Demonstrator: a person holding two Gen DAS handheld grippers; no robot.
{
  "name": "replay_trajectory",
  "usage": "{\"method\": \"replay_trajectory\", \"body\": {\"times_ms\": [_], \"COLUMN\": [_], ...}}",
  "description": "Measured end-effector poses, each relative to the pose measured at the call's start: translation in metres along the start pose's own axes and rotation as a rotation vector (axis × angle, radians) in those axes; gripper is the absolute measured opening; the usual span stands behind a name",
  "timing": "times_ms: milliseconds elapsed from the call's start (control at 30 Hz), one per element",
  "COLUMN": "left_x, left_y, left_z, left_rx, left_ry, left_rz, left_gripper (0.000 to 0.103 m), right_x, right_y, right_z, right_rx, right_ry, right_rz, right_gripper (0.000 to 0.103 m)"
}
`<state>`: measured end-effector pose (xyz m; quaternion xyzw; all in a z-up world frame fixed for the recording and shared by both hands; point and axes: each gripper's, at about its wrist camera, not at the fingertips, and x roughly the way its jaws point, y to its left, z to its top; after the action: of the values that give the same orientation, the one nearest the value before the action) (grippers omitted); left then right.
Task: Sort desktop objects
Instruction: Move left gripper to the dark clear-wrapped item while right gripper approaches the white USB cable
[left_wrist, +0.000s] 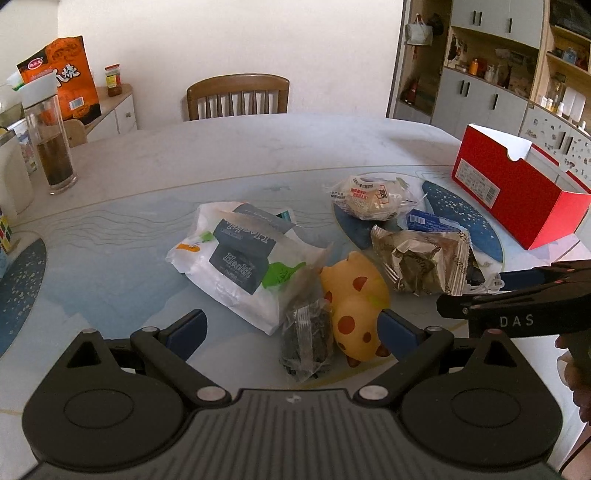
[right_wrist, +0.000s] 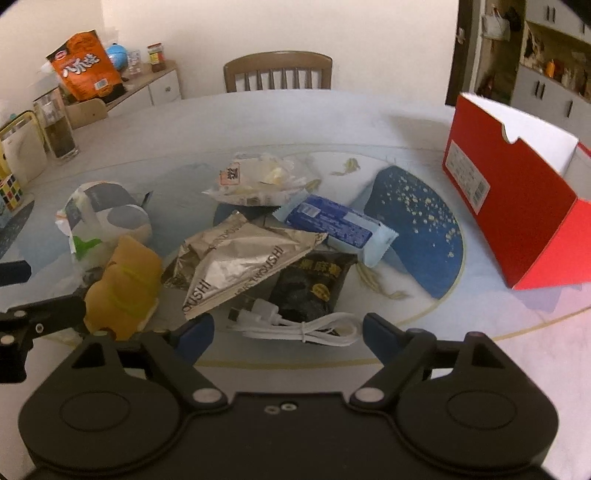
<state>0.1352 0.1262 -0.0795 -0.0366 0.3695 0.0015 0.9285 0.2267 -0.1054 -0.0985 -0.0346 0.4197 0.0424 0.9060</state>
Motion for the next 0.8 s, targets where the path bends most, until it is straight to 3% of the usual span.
{"method": "replay_trajectory", "body": {"times_ms": [367, 800], "left_x": [0.003, 0.000], "left_y": [0.001, 0.013], "left_z": [0.001, -0.001], "left_rx": [-0.005, -0.072], "left_ry": [0.004, 0.014], "left_rz": [-0.016, -0.031], "left_gripper": [0.099, 0.083], "right_x": [0.001, -0.016], "right_y": [-0.004, -0.012], "right_z": [0.003, 0.002], "right_rx": [0.029, 0.024], "right_ry": [0.021, 0.005], "right_rz": [-0.009, -0.007], "right_gripper": [0.079, 0.079]}}
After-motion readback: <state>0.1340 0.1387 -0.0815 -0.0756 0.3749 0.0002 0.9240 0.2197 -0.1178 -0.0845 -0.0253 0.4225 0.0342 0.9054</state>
